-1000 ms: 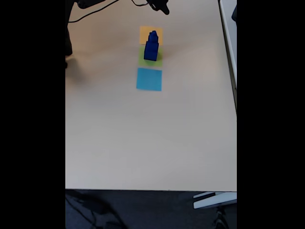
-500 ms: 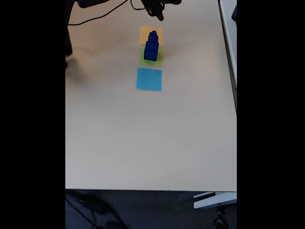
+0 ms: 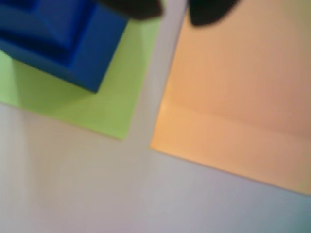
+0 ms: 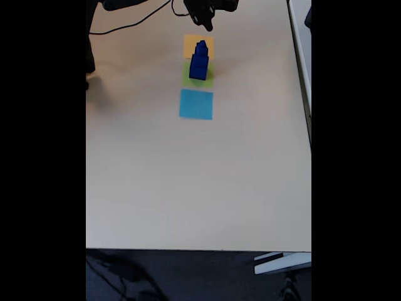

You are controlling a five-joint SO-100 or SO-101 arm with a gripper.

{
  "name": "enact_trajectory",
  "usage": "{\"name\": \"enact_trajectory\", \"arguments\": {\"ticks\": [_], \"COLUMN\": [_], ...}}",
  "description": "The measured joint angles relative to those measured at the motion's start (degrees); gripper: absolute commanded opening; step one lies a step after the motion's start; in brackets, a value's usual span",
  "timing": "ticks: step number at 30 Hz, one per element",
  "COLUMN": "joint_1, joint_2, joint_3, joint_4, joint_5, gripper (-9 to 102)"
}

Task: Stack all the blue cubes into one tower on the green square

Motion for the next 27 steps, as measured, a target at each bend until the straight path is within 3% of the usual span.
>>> {"name": "enact_trajectory", "arguments": {"ticks": [27], "joint_1": [0.88], "joint_2": [0.09], "joint_3": [3.25], "joint_4": [-0.09], "joint_5": [0.35], "gripper": [0]}}
